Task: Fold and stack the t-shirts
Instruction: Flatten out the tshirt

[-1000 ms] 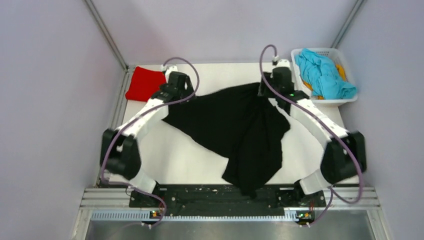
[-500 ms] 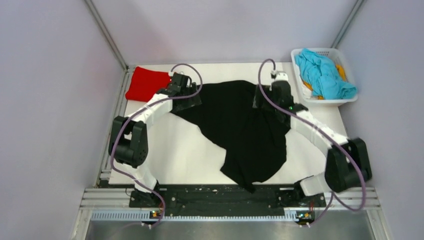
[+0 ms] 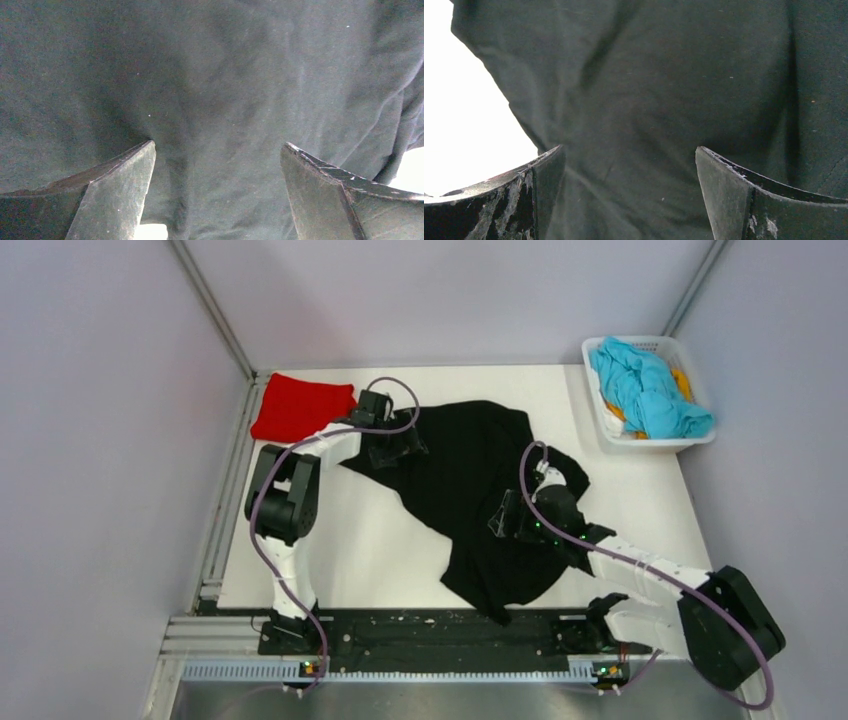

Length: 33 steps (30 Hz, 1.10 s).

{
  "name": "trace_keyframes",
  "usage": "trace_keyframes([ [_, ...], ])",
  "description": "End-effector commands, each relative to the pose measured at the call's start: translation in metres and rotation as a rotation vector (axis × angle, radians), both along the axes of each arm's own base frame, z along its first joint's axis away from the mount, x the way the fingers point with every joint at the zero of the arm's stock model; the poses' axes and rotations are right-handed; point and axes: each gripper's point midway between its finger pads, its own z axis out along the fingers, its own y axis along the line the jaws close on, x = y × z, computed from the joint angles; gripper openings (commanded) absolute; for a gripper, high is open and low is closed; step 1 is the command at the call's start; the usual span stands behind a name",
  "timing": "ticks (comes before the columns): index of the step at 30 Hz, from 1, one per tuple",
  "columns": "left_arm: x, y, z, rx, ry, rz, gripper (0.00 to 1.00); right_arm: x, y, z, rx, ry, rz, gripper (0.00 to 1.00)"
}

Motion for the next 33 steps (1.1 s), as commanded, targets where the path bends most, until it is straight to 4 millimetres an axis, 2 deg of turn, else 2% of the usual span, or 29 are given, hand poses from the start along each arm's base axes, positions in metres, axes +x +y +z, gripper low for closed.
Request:
trace_keyframes([
  [1, -0.014, -0.003, -0.018, -0.039, 0.062, 0.005, 0.99, 0.033, -0.014, -0.006, -0.040, -0.005, -0.179, 0.99],
  [4, -0.029, -0.004, -0.029, -0.065, 0.107, 0.002, 0.99, 0.054, -0.027, -0.026, -0.067, 0.077, -0.248, 0.99],
  [7, -0.046, -0.006, -0.031, -0.090, 0.131, 0.008, 0.99, 0.079, -0.033, -0.042, -0.058, 0.132, -0.279, 0.99],
  [12, -0.081, -0.022, -0.029, -0.094, 0.130, -0.013, 0.99, 0.149, -0.043, -0.051, -0.140, 0.145, -0.295, 0.99],
  [15, -0.093, -0.033, -0.024, -0.075, 0.128, -0.005, 0.99, 0.200, -0.048, -0.049, -0.172, 0.117, -0.315, 0.99],
  [16, -0.094, -0.036, -0.018, -0.069, 0.122, 0.002, 0.99, 0.223, -0.049, -0.037, -0.171, 0.091, -0.329, 0.99],
  [19, -0.089, -0.042, 0.008, -0.070, 0.057, 0.009, 0.99, 0.262, -0.061, -0.021, -0.220, 0.044, -0.348, 0.99],
  [21, -0.085, -0.033, 0.024, -0.030, 0.010, 0.035, 0.99, 0.276, -0.070, 0.001, -0.281, 0.015, -0.357, 0.99],
  [24, -0.086, 0.003, 0.041, 0.098, -0.057, 0.143, 0.99, 0.270, -0.075, 0.044, -0.306, -0.044, -0.350, 0.99],
  [26, -0.095, 0.026, 0.049, 0.153, -0.088, 0.207, 0.99, 0.254, -0.080, 0.071, -0.291, -0.095, -0.362, 0.99],
  [28, -0.108, 0.046, 0.054, 0.180, -0.114, 0.263, 0.99, 0.227, -0.087, 0.094, -0.264, -0.139, -0.382, 0.99],
  [31, -0.126, 0.080, 0.058, 0.211, -0.156, 0.379, 0.99, 0.178, -0.094, 0.116, -0.191, -0.193, -0.401, 0.99],
  [33, -0.134, 0.105, 0.047, 0.235, -0.155, 0.476, 0.99, 0.146, -0.096, 0.112, -0.134, -0.194, -0.405, 0.99],
])
